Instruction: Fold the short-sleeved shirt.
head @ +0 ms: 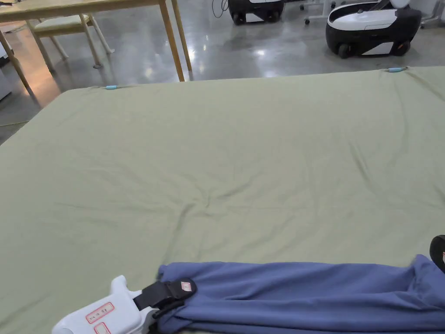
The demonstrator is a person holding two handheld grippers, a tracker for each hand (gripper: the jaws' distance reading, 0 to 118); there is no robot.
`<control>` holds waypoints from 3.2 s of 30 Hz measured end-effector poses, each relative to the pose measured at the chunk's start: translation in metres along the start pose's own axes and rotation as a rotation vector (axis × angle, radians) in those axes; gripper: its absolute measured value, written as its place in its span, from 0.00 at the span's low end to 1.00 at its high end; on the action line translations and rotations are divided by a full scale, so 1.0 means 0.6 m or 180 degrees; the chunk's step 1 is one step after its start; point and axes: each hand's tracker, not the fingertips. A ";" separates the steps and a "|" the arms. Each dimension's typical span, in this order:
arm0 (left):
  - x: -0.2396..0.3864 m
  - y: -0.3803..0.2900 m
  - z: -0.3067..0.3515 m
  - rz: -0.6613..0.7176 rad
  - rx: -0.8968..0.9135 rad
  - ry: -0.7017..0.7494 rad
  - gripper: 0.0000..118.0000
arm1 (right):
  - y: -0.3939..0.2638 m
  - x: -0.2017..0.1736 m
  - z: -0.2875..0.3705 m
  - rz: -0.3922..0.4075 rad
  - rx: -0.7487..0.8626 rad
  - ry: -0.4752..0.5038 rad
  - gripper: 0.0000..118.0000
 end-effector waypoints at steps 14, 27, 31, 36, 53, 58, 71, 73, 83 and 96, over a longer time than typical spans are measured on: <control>0.316 -0.218 -0.103 -0.3269 -0.0119 0.1021 0.01 | -0.025 0.026 0.050 0.0344 0.0009 -0.0197 0.00; 0.316 -0.283 -0.196 -0.2753 0.0052 0.1109 0.90 | -0.057 0.127 0.087 0.0322 -0.0032 -0.0146 0.00; 0.309 -0.254 -0.126 -0.2529 0.0489 0.1277 0.89 | -0.066 0.152 0.087 0.0150 -0.0019 -0.0129 0.00; 0.270 -0.245 -0.103 -0.2302 0.0328 0.1438 0.51 | -0.080 0.164 0.085 0.0025 -0.0062 -0.0112 0.00; 0.276 -0.304 -0.250 -0.2139 -0.0190 0.0888 0.07 | -0.071 0.193 0.100 -0.0007 -0.0093 -0.0271 0.00; 0.254 -0.236 -0.133 -0.1743 0.0229 0.0684 0.75 | -0.061 0.179 0.088 0.0051 -0.0021 -0.0119 0.00; 0.080 -0.180 -0.183 -0.0201 -0.0314 -0.0594 1.00 | -0.048 0.142 0.079 0.0029 -0.0101 -0.0068 0.00; 0.088 -0.184 -0.200 -0.0102 -0.0348 -0.0645 0.99 | -0.043 0.139 0.080 0.0020 -0.0107 -0.0097 0.00; 0.109 -0.165 -0.151 -0.0222 0.0140 0.0248 0.11 | -0.039 0.109 0.084 0.0277 -0.0151 -0.0193 0.00; 0.398 -0.315 -0.209 -0.2693 0.0141 0.0669 0.11 | -0.054 0.115 0.081 0.0369 -0.0112 -0.0158 0.01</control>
